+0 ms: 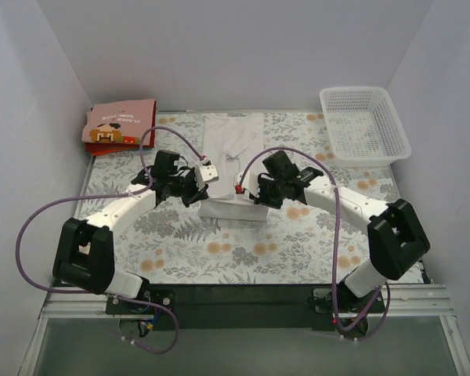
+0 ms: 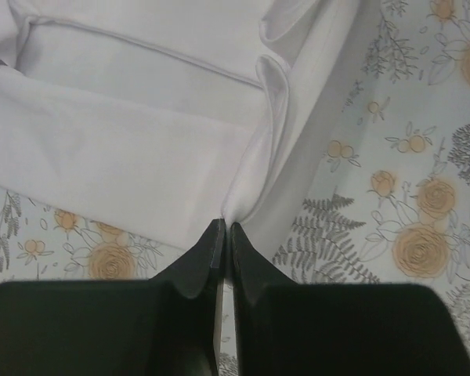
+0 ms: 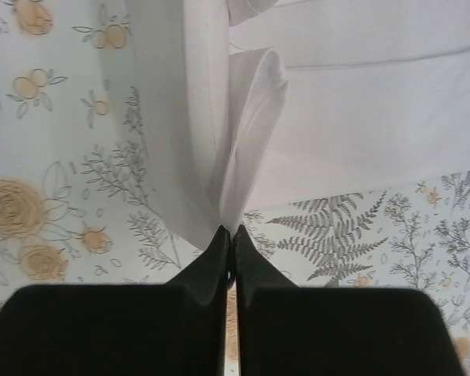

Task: Fold and stack the t-shirts
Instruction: Fold the tshirt

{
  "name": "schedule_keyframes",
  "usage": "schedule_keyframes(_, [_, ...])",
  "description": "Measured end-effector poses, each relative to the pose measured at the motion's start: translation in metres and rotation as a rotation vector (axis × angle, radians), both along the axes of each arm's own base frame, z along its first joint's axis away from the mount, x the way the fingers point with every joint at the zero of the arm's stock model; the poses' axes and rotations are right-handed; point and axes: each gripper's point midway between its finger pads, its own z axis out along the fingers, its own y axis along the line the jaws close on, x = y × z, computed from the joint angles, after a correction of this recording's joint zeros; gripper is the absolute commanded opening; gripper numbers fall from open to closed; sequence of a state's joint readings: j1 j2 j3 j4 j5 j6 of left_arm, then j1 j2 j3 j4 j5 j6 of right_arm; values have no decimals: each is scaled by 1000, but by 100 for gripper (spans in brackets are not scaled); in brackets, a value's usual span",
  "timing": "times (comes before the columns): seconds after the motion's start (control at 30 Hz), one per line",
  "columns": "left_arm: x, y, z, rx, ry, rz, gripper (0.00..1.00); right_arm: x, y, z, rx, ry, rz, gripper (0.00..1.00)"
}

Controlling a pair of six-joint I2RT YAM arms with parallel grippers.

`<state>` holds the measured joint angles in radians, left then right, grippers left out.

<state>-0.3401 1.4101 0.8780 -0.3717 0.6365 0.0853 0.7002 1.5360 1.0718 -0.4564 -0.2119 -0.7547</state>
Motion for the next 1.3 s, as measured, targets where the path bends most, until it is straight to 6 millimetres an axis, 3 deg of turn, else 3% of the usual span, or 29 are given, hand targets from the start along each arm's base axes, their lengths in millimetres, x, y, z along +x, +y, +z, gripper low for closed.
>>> schedule_keyframes(0.57, [125,3,-11,-23,-75,70,0,130,11,6,-2,-97,-23,1])
schedule_keyframes(0.93, [170,5,-38,-17,-114,119,0,180,17,-19,-17,-101,-52,2])
schedule_keyframes(1.07, [183,6,-38,-16,-137,150,35,189,14,-27,-34,-99,-82,38])
schedule_keyframes(1.1, [186,8,-37,-14,-146,165,45,192,13,-27,-38,-102,-94,58])
schedule_keyframes(1.13, [190,9,-35,-15,-156,179,48,194,12,-26,-39,-103,-112,65])
schedule_keyframes(1.3, [200,16,-24,-27,-187,246,49,210,7,-5,-17,-149,-169,66])
